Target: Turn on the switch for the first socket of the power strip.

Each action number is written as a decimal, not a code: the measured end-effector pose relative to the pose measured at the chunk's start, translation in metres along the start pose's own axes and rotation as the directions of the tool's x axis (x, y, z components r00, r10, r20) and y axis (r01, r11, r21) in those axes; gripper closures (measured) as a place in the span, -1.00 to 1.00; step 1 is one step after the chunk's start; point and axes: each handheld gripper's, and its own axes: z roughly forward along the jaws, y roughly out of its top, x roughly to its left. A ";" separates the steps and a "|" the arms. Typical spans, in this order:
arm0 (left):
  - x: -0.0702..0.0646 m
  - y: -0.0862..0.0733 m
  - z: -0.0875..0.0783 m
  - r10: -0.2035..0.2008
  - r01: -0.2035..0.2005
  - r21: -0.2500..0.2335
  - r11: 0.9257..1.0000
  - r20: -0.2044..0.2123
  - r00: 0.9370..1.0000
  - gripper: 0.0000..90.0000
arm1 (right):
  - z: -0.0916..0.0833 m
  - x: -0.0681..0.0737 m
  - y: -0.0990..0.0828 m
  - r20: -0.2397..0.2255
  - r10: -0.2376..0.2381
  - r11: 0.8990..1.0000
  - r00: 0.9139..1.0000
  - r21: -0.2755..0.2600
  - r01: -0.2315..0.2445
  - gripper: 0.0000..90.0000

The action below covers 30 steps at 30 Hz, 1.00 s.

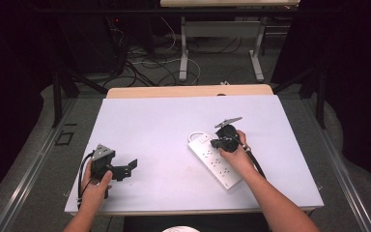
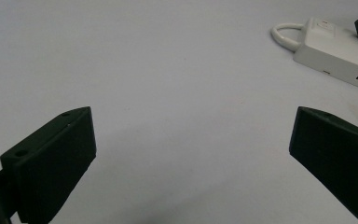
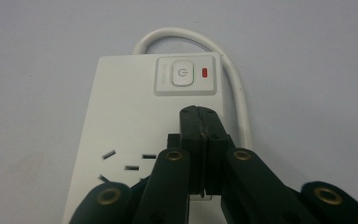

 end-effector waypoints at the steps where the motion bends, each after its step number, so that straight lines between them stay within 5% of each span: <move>1: 0.000 0.000 0.000 0.000 0.000 0.000 1.000 -0.001 1.000 -0.98 | 0.000 0.000 0.000 -0.001 0.001 1.000 1.000 -0.001 -0.001 1.00; 30: 0.000 0.000 0.000 0.002 -0.002 0.005 1.000 0.001 1.000 -0.98 | -0.003 0.000 0.001 0.005 0.005 1.000 1.000 -0.023 -0.005 0.71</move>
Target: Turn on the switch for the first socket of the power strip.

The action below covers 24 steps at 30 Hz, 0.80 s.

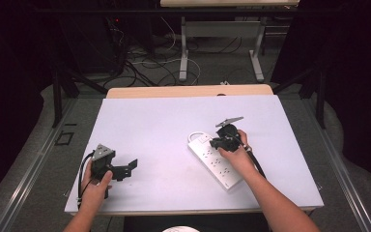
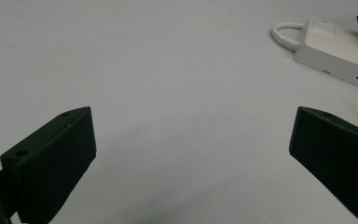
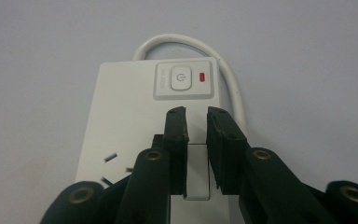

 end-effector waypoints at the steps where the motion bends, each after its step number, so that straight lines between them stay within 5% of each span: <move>1: 0.000 0.000 0.000 0.000 0.000 -0.001 1.000 0.000 1.000 -0.98 | 0.000 0.000 0.000 0.001 0.001 1.000 1.000 -0.001 -0.001 0.69; 24: 0.000 0.000 0.000 0.000 0.000 0.000 1.000 0.001 1.000 -0.99 | -0.008 0.000 0.002 0.001 -0.021 0.998 1.000 -0.054 0.021 0.36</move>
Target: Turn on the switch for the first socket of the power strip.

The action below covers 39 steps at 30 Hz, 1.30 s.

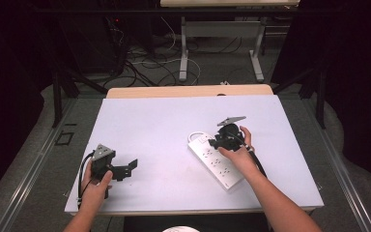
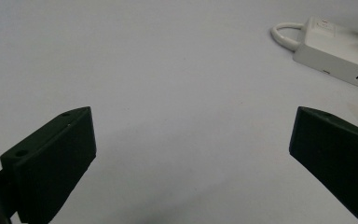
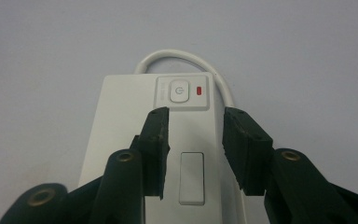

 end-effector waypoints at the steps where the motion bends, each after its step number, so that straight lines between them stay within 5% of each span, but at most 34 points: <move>1: 0.000 0.000 0.000 0.000 0.000 0.000 1.000 0.000 1.000 -0.98 | -0.001 0.000 0.000 -0.002 0.002 1.000 1.000 0.002 -0.002 0.36; 39: 0.002 0.001 0.005 -0.019 0.019 0.008 1.000 0.010 1.000 -0.98 | -0.008 0.006 0.000 -0.051 -0.043 0.999 0.998 -0.017 0.043 0.04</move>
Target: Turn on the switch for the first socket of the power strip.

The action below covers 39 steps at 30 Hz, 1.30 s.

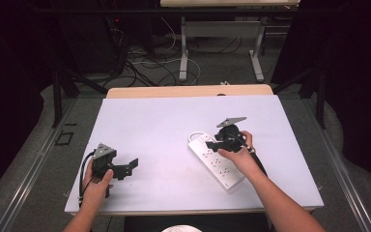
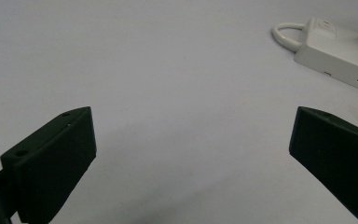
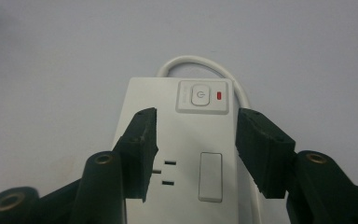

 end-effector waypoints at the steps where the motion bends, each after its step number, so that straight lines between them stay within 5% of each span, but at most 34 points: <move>1: 0.000 0.000 0.001 -0.001 0.001 -0.011 1.000 -0.003 1.000 -0.98 | 0.000 0.000 0.000 0.002 -0.005 1.000 1.000 0.003 0.005 0.01; 10: 0.001 -0.001 0.001 -0.001 0.001 0.004 1.000 -0.001 1.000 -0.98 | -0.002 0.004 0.001 0.019 -0.041 0.999 0.999 -0.009 0.042 -0.13; 17: 0.001 -0.001 0.001 -0.005 0.005 -0.006 1.000 -0.009 1.000 -0.98 | -0.008 0.005 0.000 0.002 0.007 1.000 1.000 -0.010 -0.007 -0.26; 24: 0.000 -0.002 0.001 -0.003 0.003 -0.002 1.000 -0.008 1.000 -0.98 | -0.015 0.006 -0.001 0.031 0.040 0.999 0.999 -0.035 -0.038 -0.61; 33: 0.001 -0.002 0.000 0.001 -0.001 -0.004 1.000 -0.013 1.000 -0.98 | -0.022 0.008 -0.001 0.037 0.033 0.998 0.999 -0.050 -0.031 -0.70; 39: 0.001 -0.002 -0.002 0.005 -0.005 0.005 1.000 -0.009 1.000 -0.98 | -0.027 0.008 -0.001 0.029 0.020 0.998 0.999 -0.063 -0.019 -0.99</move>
